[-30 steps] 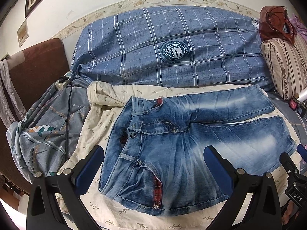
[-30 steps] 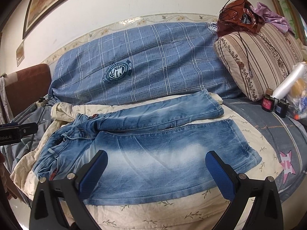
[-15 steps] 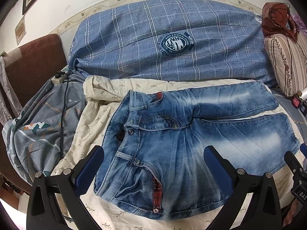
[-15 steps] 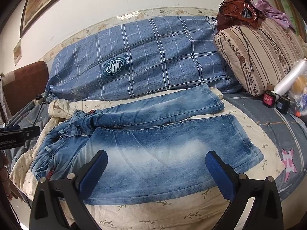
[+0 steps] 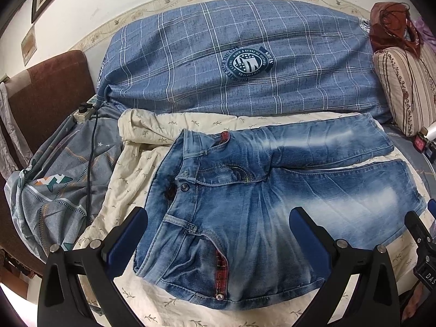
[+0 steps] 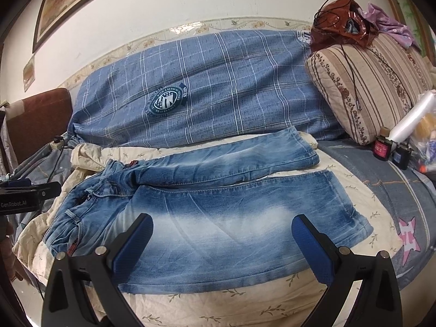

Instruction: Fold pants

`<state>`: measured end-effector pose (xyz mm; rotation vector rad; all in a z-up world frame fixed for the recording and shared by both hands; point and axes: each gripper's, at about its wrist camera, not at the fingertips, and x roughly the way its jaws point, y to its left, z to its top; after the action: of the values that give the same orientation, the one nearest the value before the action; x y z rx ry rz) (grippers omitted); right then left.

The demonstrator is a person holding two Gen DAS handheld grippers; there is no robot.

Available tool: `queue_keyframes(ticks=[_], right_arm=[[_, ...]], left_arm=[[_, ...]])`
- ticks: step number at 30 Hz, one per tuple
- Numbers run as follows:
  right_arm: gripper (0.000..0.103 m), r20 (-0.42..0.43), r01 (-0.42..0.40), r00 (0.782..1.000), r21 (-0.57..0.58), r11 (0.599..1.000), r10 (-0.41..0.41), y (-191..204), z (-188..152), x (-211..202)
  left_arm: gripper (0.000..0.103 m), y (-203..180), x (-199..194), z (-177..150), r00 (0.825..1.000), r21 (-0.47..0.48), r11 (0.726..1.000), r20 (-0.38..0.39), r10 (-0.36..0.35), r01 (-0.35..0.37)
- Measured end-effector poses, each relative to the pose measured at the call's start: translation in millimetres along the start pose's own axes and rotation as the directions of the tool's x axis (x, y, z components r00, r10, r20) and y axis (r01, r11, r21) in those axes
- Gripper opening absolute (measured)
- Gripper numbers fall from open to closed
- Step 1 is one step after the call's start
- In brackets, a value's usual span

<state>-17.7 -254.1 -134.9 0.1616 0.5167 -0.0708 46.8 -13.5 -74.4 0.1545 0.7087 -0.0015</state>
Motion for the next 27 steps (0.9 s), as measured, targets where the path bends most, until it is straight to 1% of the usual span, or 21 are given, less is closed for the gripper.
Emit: queue_keyframes(ticks=[8,13,22,27], right_arm=[[0.103,0.012,0.008,1.0,0.019,1.0,-0.009,-7.9,0.6,-7.5],[0.103,0.008,0.012,1.0,0.029,0.999,-0.012,-11.9,0.9,-7.9],[0.103,-0.006,0.007,1.0,0.014,1.0,-0.007,-7.4,0.5,-2.6],[0.103,-0.024,0.001,1.0,0.02,1.0,0.0,-6.8,0.7,1.3]], left_arm=[[0.103,-4.2,-12.1,1.2,1.0,0.008,1.0,0.017,0.0,0.0],[0.103,-6.3,-12.7,0.1,1.0,0.013,1.0,0.016,-0.005,0.004],[0.103,-5.0,-1.8,-0.5,1.0,0.003,1.0,-0.005,0.0,0.0],[0.103,-1.5,12.8,1.1,1.0,0.003,1.0,-0.027,0.004,-0.004]])
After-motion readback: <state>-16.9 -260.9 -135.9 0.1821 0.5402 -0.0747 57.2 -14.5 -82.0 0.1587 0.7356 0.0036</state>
